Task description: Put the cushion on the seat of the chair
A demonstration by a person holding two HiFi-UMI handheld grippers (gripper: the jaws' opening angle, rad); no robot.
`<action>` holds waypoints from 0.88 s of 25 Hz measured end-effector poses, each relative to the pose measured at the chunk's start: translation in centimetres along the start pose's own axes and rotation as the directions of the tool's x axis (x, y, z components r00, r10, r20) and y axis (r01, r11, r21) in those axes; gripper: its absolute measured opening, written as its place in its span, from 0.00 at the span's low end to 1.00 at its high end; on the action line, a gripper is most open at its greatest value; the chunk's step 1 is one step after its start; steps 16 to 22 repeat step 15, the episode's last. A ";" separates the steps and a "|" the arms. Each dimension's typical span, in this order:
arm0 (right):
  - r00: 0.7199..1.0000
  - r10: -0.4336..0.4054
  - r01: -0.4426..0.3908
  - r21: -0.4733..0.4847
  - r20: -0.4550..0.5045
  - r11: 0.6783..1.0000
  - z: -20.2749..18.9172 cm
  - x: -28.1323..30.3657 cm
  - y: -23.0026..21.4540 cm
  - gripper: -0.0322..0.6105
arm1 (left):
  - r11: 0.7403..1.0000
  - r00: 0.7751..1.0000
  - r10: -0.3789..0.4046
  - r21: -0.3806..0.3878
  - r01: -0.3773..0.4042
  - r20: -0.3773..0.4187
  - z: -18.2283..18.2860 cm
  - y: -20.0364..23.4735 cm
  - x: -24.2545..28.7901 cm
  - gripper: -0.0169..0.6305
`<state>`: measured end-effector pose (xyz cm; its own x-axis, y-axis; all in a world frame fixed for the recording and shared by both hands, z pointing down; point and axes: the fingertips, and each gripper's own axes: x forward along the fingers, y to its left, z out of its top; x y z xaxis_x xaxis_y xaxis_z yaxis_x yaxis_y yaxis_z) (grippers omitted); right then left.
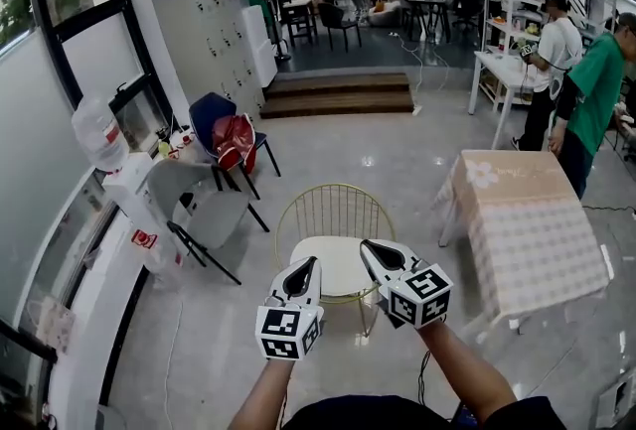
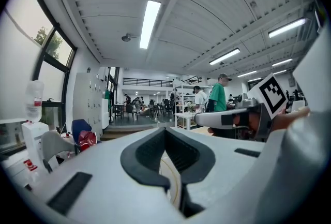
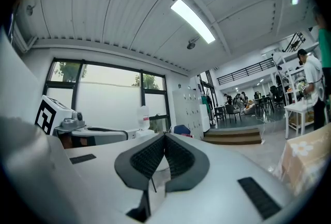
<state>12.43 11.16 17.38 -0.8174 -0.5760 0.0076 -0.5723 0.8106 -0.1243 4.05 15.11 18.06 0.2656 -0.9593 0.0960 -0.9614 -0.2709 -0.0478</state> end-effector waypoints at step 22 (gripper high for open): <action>1.000 -0.024 0.024 0.014 0.005 1.000 -0.3 -0.3 -0.2 0.08 | 1.000 1.000 -0.012 -0.013 0.012 0.002 -0.3 -0.6 -0.3 0.03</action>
